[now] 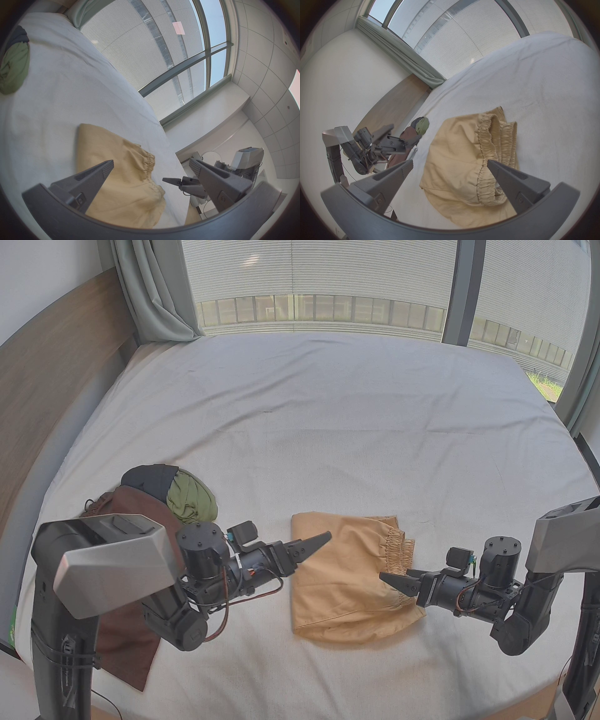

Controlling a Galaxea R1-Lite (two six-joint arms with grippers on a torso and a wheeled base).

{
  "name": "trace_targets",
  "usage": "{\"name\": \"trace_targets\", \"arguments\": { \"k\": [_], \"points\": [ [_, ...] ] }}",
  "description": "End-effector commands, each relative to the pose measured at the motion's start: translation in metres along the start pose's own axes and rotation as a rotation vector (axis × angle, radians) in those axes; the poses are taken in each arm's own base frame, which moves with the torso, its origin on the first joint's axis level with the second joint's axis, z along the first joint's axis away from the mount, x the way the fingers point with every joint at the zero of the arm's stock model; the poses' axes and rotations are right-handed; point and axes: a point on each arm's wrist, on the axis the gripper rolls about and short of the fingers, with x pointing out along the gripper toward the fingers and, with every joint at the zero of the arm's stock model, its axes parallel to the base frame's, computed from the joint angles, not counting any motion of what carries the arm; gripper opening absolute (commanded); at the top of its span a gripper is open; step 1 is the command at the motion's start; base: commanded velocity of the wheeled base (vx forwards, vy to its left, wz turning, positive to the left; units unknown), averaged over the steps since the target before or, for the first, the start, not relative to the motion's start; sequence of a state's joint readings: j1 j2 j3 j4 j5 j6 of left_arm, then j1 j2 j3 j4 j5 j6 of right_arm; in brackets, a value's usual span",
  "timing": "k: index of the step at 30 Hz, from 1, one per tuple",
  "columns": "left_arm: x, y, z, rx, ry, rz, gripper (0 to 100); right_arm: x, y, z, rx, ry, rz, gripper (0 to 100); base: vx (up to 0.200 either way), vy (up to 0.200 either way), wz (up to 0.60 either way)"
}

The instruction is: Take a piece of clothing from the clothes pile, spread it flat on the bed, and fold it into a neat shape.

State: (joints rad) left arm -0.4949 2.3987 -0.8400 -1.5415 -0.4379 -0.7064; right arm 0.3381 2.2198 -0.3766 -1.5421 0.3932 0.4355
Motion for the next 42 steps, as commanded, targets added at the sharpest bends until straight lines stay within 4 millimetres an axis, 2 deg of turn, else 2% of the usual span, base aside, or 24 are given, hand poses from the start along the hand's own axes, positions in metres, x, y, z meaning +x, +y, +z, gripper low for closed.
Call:
{"name": "trace_targets", "arguments": {
  "k": [1, 2, 4, 8, 14, 19, 26, 33, 38, 42],
  "points": [
    [-0.022, 0.005, 0.032, 0.025, -0.049, 0.011, 100, 0.008, -0.001, -0.015, 0.012, 0.048, -0.007, 100, 0.000, 0.000, 0.00],
    [-0.032, 0.010, 0.041, 0.029, -0.052, 0.009, 100, 0.008, 0.000, -0.017, 0.011, 0.056, -0.004, 100, 0.000, 0.000, 0.00],
    [-0.043, 0.011, 0.048, 0.029, -0.053, 0.012, 100, 0.011, 0.000, -0.023, 0.015, 0.077, -0.004, 100, 0.000, 0.000, 0.00],
    [-0.065, 0.005, 0.062, 0.035, -0.054, 0.007, 100, 0.014, -0.006, -0.035, 0.030, 0.112, -0.038, 100, 0.000, 0.000, 0.00],
    [-0.082, 0.000, 0.064, 0.041, -0.041, 0.016, 100, 0.012, -0.015, -0.051, 0.043, 0.159, -0.102, 100, 0.000, 0.000, 0.00],
    [-0.092, 0.007, 0.055, 0.074, 0.000, 0.037, 100, 0.012, -0.016, -0.059, 0.048, 0.187, -0.114, 100, 0.000, 0.000, 0.00],
    [-0.103, 0.017, 0.058, 0.121, 0.002, 0.060, 100, 0.013, -0.016, -0.059, 0.047, 0.186, -0.112, 100, 0.000, 0.000, 0.00],
    [-0.115, 0.007, 0.060, 0.161, 0.003, 0.062, 100, 0.012, -0.012, -0.053, 0.038, 0.167, -0.101, 100, 0.000, 0.000, 0.00],
    [-0.126, 0.003, 0.061, 0.286, 0.003, 0.080, 100, 0.006, -0.003, -0.038, 0.019, 0.117, -0.078, 100, 0.000, 0.000, 0.00],
    [-0.137, 0.002, 0.064, 0.460, -0.001, 0.108, 100, 0.002, 0.003, -0.029, 0.008, 0.088, -0.064, 100, 0.000, 0.000, 0.00]
  ]
}}
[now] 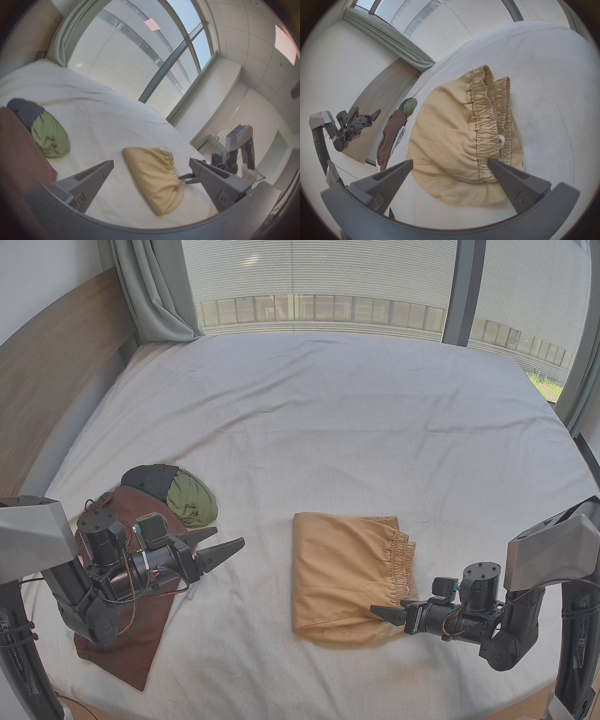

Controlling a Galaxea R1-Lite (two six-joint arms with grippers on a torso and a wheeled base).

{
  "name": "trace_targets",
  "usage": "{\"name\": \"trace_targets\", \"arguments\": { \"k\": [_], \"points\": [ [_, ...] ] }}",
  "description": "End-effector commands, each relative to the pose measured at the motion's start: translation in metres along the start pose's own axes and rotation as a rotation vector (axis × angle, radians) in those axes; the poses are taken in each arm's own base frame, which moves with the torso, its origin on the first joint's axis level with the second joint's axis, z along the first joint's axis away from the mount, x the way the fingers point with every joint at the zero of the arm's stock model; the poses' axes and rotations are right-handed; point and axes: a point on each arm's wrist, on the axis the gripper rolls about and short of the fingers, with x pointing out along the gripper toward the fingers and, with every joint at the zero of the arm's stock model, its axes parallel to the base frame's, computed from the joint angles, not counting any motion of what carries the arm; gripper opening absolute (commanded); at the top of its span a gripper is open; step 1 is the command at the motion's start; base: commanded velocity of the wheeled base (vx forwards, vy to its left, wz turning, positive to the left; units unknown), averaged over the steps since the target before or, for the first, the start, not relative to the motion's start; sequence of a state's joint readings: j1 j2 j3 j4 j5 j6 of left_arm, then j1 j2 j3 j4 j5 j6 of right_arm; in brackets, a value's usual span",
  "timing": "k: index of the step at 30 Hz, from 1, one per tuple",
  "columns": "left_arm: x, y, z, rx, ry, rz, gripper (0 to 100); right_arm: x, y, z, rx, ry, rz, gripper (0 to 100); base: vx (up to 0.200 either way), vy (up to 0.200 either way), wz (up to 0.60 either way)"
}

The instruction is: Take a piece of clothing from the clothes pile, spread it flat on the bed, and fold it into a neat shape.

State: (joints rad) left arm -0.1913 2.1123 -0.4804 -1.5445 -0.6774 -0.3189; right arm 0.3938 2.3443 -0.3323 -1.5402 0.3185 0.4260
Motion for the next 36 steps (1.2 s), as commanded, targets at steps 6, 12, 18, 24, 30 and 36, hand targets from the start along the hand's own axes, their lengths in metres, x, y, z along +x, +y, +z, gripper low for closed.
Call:
{"name": "trace_targets", "arguments": {
  "k": [6, 12, 18, 24, 30, 36],
  "points": [
    [-0.029, -0.006, 0.023, 0.278, -0.056, 0.041, 100, -0.007, 0.009, 0.011, -0.021, -0.044, 0.024, 100, 0.000, 0.000, 0.00],
    [-0.046, -0.016, 0.007, 0.263, 0.005, 0.040, 100, -0.007, 0.008, 0.011, -0.054, -0.045, 0.022, 100, 0.000, 0.000, 0.00],
    [-0.054, -0.010, 0.007, 0.335, 0.008, 0.082, 100, -0.007, 0.006, 0.013, -0.053, -0.051, 0.017, 100, 0.000, 0.000, 0.00],
    [-0.071, 0.005, 0.009, 0.481, 0.015, 0.161, 100, -0.008, 0.000, 0.016, -0.044, -0.065, 0.001, 100, 0.000, 0.000, 0.00],
    [-0.079, -0.004, 0.004, 0.526, 0.039, 0.130, 100, -0.009, 0.000, 0.017, -0.043, -0.069, -0.003, 100, 0.000, 0.000, 0.00],
    [-0.082, -0.006, 0.006, 0.534, 0.033, 0.126, 100, -0.013, -0.009, 0.018, -0.043, -0.071, -0.031, 100, 0.000, 0.000, 0.00]
  ]
}}
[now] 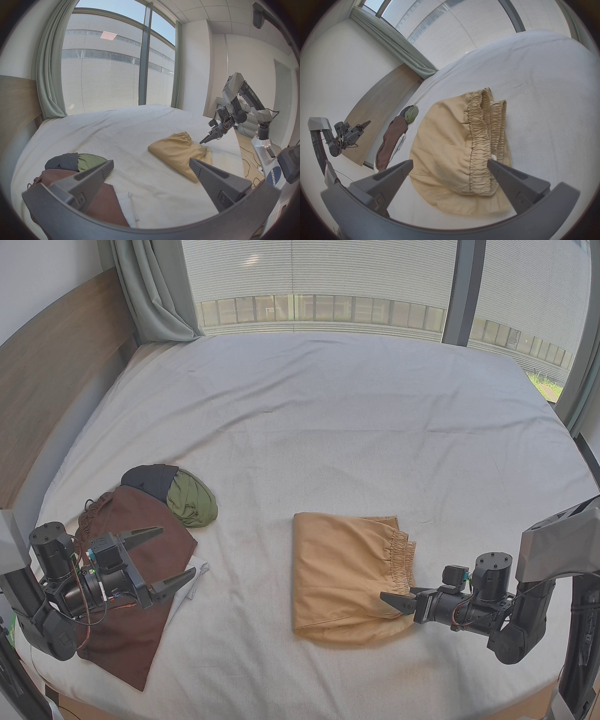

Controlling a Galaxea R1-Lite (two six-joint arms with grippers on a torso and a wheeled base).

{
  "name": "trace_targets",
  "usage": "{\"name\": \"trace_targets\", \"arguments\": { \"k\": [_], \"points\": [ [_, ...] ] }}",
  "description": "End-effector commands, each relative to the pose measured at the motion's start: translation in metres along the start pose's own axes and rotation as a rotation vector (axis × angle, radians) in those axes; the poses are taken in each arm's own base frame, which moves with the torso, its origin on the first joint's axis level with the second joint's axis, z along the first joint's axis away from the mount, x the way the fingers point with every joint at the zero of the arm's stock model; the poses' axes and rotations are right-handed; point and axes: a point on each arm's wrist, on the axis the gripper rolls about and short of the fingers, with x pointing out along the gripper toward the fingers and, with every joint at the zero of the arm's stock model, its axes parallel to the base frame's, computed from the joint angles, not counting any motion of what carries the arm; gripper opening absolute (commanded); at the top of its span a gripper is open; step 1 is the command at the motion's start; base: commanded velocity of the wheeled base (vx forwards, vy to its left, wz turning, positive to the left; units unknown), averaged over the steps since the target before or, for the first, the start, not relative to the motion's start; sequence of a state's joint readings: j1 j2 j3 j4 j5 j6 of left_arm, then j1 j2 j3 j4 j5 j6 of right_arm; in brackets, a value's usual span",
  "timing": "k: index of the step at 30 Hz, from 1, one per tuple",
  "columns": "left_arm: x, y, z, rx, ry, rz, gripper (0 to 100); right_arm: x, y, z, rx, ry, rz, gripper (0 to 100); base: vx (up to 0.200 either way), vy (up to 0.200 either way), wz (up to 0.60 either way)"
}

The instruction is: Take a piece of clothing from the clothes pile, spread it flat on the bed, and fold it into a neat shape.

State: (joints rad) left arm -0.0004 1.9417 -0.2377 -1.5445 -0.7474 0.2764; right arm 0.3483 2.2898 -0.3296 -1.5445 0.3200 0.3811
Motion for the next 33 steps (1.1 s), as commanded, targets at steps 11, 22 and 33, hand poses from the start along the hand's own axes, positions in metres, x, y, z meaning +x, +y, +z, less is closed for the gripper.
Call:
{"name": "trace_targets", "arguments": {
  "k": [11, 22, 33],
  "points": [
    [-0.005, -0.003, -0.002, -0.008, 0.013, 0.003, 100, 0.000, -0.035, -0.018, 0.005, 0.061, -0.103, 100, 0.000, 0.000, 0.00],
    [-0.007, -0.005, -0.003, -0.016, 0.022, 0.001, 100, 0.010, -0.043, -0.031, 0.036, 0.100, -0.113, 100, 0.000, 0.000, 0.00],
    [-0.007, -0.005, -0.003, -0.016, 0.022, 0.002, 100, 0.032, -0.028, -0.031, 0.133, 0.076, -0.048, 100, 0.000, 0.000, 0.00]
  ]
}}
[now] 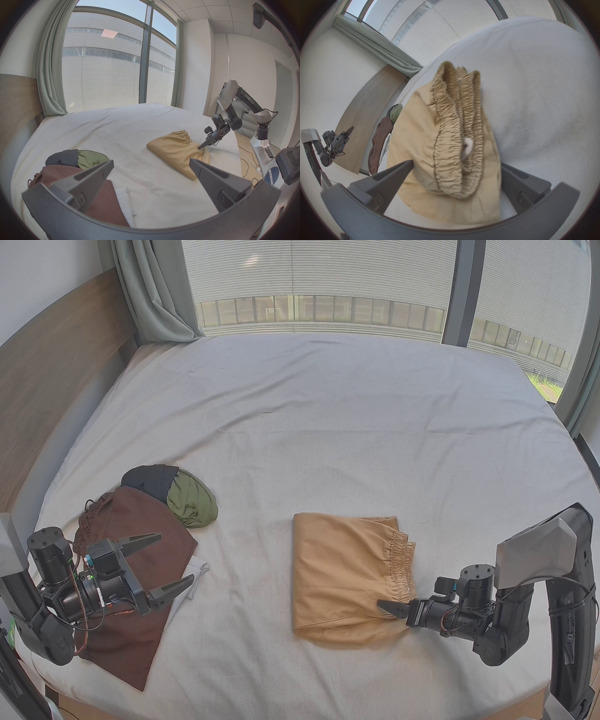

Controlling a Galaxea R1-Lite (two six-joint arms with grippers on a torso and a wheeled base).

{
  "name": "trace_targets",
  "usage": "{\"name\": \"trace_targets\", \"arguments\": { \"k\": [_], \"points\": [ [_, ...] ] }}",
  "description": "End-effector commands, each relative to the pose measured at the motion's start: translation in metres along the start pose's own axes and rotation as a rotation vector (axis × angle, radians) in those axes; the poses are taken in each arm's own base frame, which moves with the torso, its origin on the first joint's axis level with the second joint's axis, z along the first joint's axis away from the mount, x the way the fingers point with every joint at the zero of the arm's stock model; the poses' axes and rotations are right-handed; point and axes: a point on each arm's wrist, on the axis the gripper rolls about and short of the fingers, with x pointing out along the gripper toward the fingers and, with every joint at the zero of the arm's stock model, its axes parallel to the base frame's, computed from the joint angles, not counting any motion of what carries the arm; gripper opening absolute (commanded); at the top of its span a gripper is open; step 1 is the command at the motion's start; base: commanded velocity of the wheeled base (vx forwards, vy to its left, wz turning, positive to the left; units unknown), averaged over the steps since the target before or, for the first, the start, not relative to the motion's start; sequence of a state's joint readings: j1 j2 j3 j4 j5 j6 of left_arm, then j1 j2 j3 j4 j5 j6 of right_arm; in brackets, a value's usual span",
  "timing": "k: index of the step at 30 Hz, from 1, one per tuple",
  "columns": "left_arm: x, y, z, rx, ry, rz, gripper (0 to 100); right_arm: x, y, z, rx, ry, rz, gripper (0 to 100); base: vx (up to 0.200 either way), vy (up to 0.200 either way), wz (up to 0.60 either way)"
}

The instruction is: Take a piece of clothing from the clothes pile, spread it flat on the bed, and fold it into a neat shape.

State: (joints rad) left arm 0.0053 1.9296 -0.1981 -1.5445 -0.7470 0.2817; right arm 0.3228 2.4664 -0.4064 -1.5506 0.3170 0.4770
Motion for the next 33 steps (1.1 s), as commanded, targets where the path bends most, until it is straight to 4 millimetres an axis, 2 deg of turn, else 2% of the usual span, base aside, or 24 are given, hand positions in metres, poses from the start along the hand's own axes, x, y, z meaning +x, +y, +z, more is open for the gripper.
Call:
{"name": "trace_targets", "arguments": {
  "k": [1, 12, 13, 25, 33],
  "points": [
    [0.000, 0.000, 0.000, -0.002, 0.001, 0.000, 100, 0.006, 0.002, -0.002, -0.003, 0.006, 0.010, 100, 0.000, 0.000, 0.00],
    [0.000, 0.000, 0.000, -0.001, 0.002, 0.002, 100, 0.006, 0.002, -0.002, -0.004, -0.003, -0.007, 100, 0.000, 0.000, 0.00],
    [0.000, 0.000, -0.001, -0.002, 0.003, 0.002, 100, 0.006, 0.002, -0.002, -0.004, -0.003, -0.007, 0, 0.000, 0.000, 0.00],
    [0.000, 0.000, 0.000, -0.001, 0.002, 0.002, 100, 0.005, 0.004, 0.000, -0.008, -0.009, -0.003, 0, 0.000, 0.000, 0.00],
    [-0.001, -0.001, -0.002, -0.006, 0.007, 0.002, 100, 0.000, 0.020, 0.009, -0.034, -0.040, 0.038, 0, 0.000, 0.000, 0.00]
  ]
}}
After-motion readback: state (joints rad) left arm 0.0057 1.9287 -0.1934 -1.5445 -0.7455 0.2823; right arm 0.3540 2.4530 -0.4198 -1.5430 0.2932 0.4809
